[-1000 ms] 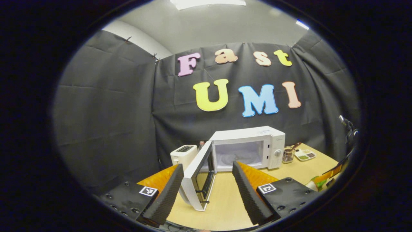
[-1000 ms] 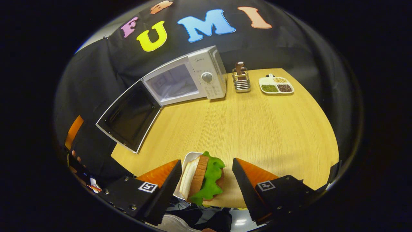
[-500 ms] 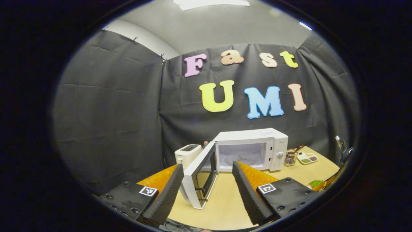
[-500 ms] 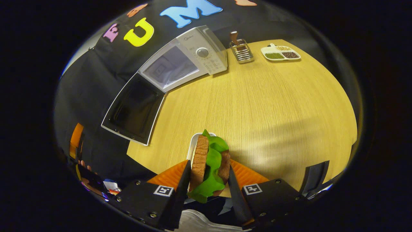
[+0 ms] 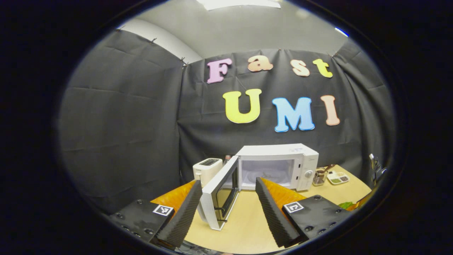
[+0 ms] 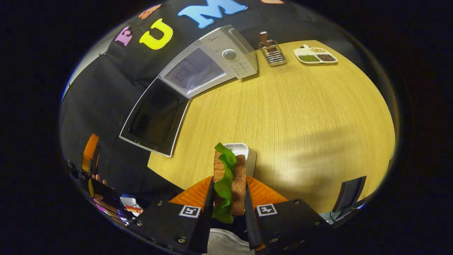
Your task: Open the microwave oven with the left hand, put the food in, and close the microwave oven.
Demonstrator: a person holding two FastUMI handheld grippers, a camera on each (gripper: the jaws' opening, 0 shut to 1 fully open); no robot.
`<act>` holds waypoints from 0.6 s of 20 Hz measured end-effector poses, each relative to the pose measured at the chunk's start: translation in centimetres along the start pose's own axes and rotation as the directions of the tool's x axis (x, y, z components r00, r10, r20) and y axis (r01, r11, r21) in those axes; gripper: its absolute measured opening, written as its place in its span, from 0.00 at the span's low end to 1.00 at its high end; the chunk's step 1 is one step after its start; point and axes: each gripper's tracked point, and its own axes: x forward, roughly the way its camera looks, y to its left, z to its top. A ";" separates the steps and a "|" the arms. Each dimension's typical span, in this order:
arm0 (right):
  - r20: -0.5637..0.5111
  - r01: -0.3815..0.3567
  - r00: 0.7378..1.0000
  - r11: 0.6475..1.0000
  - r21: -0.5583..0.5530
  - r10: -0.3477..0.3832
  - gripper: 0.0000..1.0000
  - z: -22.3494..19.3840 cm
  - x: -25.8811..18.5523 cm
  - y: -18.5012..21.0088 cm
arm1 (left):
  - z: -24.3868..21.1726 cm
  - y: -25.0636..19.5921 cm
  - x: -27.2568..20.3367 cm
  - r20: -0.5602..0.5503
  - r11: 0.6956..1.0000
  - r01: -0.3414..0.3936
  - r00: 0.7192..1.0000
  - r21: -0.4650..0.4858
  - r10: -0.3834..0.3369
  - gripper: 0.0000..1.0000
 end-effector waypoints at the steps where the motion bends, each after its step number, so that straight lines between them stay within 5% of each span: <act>1: 0.011 0.010 1.000 1.000 -0.021 -0.010 0.43 0.4 -0.1 0.3 | 0.1 -0.2 0.6 0.006 1.000 0.014 1.000 -0.001 -0.014 1.00; 4: 0.087 0.069 0.994 0.996 -0.048 -0.065 0.43 2.6 -0.3 0.2 | 0.1 -1.0 2.6 0.014 0.998 0.063 0.998 -0.012 -0.063 1.00; 5: 0.096 0.074 0.993 0.997 -0.037 -0.070 0.26 3.0 -0.4 0.5 | 0.4 -0.9 3.4 0.022 0.997 0.076 0.997 -0.022 -0.076 0.97; 12: 0.211 0.019 0.977 0.998 0.063 -0.032 0.25 8.0 -1.0 5.1 | 3.6 0.7 7.8 0.081 0.987 0.145 0.987 -0.064 -0.140 0.99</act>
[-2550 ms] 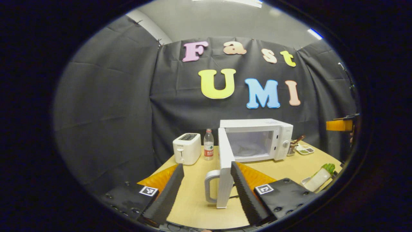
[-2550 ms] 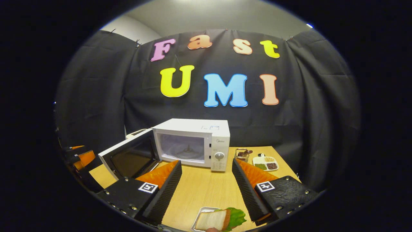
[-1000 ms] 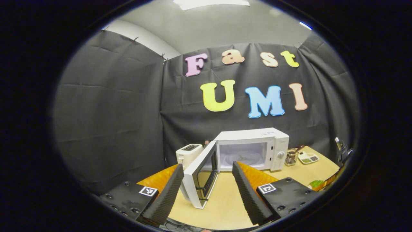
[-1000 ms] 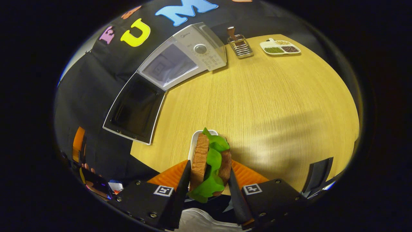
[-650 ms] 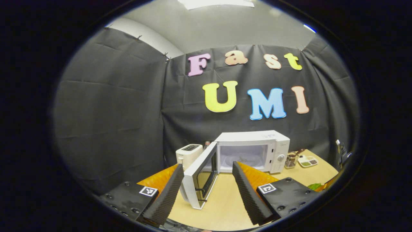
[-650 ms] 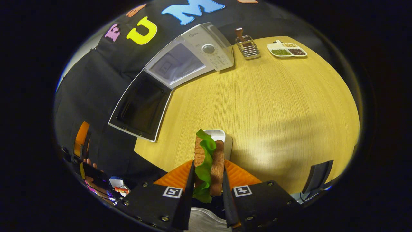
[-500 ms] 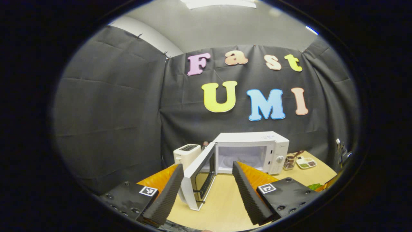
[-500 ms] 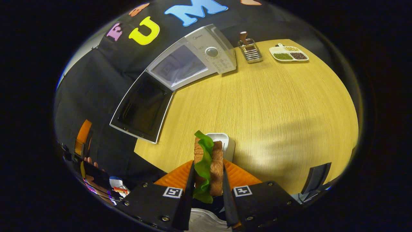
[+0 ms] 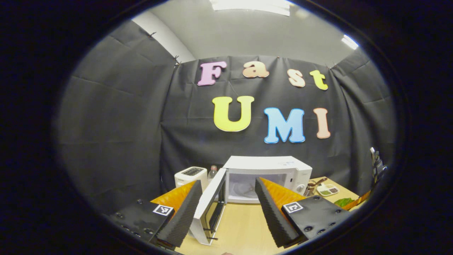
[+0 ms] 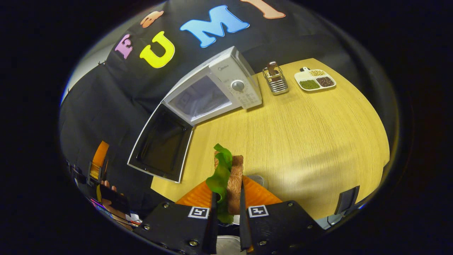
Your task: Open the microwave oven with the left hand, put the food in, and close the microwave oven.
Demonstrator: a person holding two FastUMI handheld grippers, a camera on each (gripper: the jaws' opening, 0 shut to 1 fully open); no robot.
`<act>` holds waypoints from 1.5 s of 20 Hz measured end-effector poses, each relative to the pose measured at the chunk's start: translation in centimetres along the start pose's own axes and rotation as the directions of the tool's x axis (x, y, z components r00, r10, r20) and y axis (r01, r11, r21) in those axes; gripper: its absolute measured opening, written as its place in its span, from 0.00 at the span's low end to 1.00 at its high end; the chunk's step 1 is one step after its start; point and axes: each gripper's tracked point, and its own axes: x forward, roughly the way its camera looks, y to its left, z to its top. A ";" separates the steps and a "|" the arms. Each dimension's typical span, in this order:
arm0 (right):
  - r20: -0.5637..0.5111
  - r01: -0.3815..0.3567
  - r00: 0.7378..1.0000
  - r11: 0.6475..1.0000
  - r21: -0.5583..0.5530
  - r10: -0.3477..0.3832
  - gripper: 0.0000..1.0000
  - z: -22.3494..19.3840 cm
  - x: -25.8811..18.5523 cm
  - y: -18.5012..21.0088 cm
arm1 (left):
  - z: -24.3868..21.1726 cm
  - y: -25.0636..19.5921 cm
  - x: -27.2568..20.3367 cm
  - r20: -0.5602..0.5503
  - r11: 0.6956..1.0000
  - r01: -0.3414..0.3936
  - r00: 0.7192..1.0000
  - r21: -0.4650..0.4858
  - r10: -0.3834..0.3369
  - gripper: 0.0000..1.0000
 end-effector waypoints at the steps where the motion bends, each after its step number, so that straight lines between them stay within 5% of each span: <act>1: 0.020 -0.011 1.000 1.000 0.016 0.011 0.25 0.8 0.3 1.0 | 0.8 0.5 0.5 0.014 1.000 0.008 1.000 0.000 -0.008 0.99; 15: 0.259 -0.044 0.966 0.996 0.082 0.021 0.25 8.9 11.2 9.0 | 4.1 11.3 5.8 0.053 0.998 -0.011 0.999 0.057 0.008 0.97; 26: 0.438 -0.098 0.899 0.981 0.169 0.014 0.25 13.2 20.8 13.2 | 2.2 18.9 8.0 -0.020 0.996 -0.051 0.998 0.080 0.053 0.96; 30: 0.519 -0.127 0.855 0.969 0.212 -0.002 0.25 14.6 24.0 14.0 | 1.4 21.0 8.1 -0.039 0.992 -0.077 0.996 0.095 0.081 0.97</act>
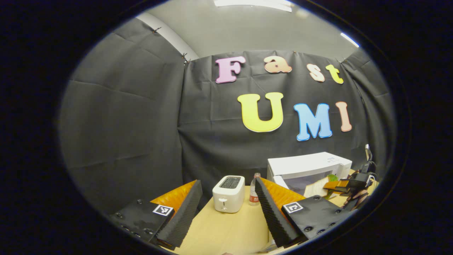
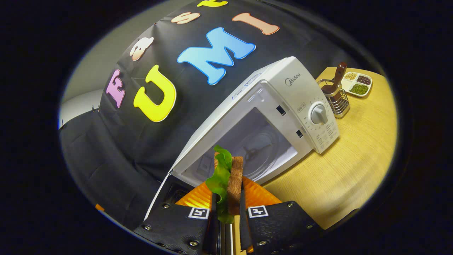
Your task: Open the microwave oven with the left hand, put the food in, and close the microwave oven.
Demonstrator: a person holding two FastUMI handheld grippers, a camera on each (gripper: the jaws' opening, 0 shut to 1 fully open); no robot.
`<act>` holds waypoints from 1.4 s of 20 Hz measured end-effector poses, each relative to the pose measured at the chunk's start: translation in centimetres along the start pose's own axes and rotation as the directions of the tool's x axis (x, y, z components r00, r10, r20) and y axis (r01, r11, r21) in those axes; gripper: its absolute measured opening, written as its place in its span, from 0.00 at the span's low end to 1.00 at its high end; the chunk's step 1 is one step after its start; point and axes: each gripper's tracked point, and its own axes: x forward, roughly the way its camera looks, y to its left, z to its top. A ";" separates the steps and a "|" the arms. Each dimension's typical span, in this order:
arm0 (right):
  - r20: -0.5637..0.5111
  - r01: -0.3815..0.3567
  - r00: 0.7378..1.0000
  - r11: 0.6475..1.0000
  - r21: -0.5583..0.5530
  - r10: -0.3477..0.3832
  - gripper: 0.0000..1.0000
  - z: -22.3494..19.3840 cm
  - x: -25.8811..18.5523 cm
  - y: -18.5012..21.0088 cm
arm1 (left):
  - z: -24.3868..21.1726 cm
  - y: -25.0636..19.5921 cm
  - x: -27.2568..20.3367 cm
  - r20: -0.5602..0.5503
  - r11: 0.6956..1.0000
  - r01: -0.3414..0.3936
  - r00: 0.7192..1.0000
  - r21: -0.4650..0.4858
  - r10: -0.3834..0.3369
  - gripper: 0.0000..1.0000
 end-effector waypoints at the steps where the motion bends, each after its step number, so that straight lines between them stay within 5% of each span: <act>1: 0.008 0.007 1.000 1.000 0.008 -0.007 0.25 -0.4 0.8 -0.1 | -0.1 0.7 -0.2 -0.003 1.000 -0.007 1.000 0.004 0.007 0.97; 18: 0.087 0.109 0.990 0.994 -0.004 -0.108 0.29 -0.8 12.3 -2.8 | -3.8 9.7 -2.7 -0.074 0.983 -0.177 0.981 0.043 0.180 0.97; 24: 0.100 0.208 0.975 0.971 -0.121 -0.196 0.51 -0.5 12.6 -4.5 | -4.0 10.6 -2.5 -0.062 0.979 -0.198 0.978 0.045 0.200 1.00; 28: 0.094 0.330 0.944 0.916 -0.228 -0.317 0.82 -0.2 11.9 -7.6 | -4.0 9.5 -1.8 -0.057 0.984 -0.176 0.982 0.034 0.178 0.97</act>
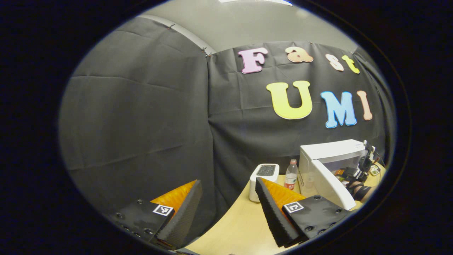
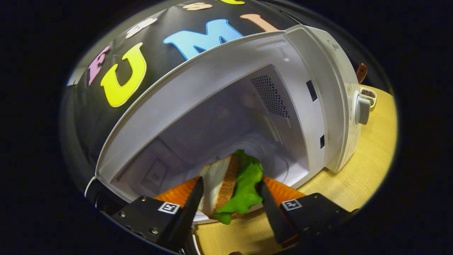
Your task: Open the microwave oven with the left hand, put the food in, and close the microwave oven.
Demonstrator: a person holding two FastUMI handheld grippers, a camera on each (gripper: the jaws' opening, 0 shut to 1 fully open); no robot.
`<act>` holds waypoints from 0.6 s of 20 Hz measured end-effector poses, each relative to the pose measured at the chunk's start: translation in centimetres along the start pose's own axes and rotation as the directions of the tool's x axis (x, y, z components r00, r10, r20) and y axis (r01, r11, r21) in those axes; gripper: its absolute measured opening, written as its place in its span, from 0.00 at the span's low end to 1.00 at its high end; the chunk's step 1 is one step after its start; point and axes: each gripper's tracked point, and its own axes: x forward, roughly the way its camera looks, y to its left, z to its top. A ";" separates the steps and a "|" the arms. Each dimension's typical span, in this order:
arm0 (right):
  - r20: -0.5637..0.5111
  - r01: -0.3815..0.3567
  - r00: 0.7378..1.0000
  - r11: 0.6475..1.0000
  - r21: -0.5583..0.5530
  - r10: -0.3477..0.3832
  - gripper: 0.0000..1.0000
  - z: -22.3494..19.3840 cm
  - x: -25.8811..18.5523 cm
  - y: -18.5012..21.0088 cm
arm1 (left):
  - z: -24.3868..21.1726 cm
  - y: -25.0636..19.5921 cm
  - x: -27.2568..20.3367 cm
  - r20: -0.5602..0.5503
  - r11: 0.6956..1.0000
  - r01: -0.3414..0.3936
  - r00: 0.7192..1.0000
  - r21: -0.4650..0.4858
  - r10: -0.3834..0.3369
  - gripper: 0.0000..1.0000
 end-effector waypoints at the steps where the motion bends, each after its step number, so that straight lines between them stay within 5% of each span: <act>1: 0.005 0.023 1.000 0.999 -0.026 -0.023 0.97 0.0 -0.4 -0.8 | -0.1 -0.3 0.2 0.000 1.000 0.006 1.000 -0.002 -0.006 0.97; 5: 0.066 0.073 0.996 0.987 -0.143 -0.064 0.98 2.0 -1.8 -2.9 | -1.2 -2.1 0.8 -0.014 0.999 0.040 0.999 -0.015 -0.040 0.94; 12: 0.141 0.019 0.990 0.943 -0.331 0.029 0.98 5.4 -8.6 -2.9 | -4.9 -5.5 1.7 -0.045 0.996 0.089 0.995 -0.013 -0.090 0.97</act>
